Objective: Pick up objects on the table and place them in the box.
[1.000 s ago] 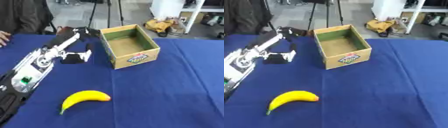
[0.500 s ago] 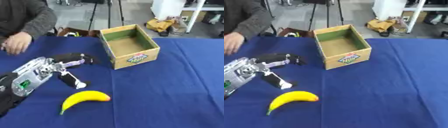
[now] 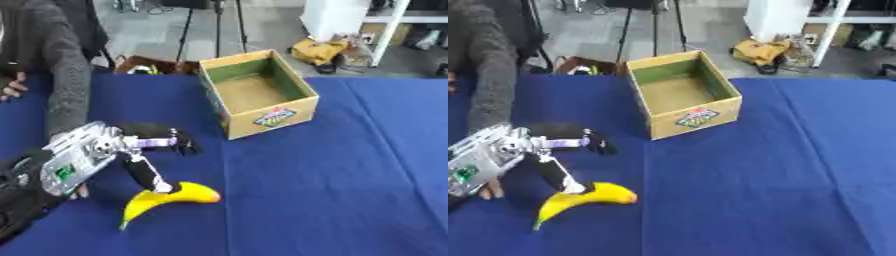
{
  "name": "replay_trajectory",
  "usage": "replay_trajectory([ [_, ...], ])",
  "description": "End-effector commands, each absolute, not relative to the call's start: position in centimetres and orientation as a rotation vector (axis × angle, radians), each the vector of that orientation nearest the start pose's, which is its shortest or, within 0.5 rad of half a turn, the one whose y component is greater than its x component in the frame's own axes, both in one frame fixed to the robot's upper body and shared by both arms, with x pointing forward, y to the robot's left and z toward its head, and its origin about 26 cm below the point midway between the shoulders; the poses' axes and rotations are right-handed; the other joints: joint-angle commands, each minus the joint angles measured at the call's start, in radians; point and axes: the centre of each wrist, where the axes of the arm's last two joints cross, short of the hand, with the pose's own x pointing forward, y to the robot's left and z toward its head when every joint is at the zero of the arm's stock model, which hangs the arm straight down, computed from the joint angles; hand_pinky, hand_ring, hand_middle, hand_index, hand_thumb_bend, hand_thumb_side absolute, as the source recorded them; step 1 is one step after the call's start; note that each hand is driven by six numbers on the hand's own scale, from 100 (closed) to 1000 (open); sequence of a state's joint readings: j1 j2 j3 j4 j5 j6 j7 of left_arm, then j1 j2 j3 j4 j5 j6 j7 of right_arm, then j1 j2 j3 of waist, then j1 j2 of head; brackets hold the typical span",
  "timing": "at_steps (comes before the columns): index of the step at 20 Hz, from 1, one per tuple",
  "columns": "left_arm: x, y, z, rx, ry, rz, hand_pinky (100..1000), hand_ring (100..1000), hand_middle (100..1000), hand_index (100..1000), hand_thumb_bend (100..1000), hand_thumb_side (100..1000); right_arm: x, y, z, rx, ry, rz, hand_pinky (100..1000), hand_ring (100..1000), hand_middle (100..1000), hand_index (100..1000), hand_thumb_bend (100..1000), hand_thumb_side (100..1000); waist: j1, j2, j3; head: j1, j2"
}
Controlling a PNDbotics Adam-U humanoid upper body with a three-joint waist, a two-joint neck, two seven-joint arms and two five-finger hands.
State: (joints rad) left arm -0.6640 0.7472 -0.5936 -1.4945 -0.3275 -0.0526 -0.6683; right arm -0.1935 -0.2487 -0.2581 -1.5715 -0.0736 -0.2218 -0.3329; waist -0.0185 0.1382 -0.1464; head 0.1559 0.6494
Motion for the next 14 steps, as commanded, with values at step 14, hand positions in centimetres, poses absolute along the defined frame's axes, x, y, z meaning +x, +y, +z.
replay_trajectory([
  [14, 38.9, 26.9, 18.3, 0.306, -1.035, -1.929, 783, 712, 756, 843, 301, 133, 31.8, -36.1, 8.2, -0.534, -2.030, -0.338, 726, 676, 674, 764, 100, 692, 0.003, -0.015, 0.002, -0.001, 0.006],
])
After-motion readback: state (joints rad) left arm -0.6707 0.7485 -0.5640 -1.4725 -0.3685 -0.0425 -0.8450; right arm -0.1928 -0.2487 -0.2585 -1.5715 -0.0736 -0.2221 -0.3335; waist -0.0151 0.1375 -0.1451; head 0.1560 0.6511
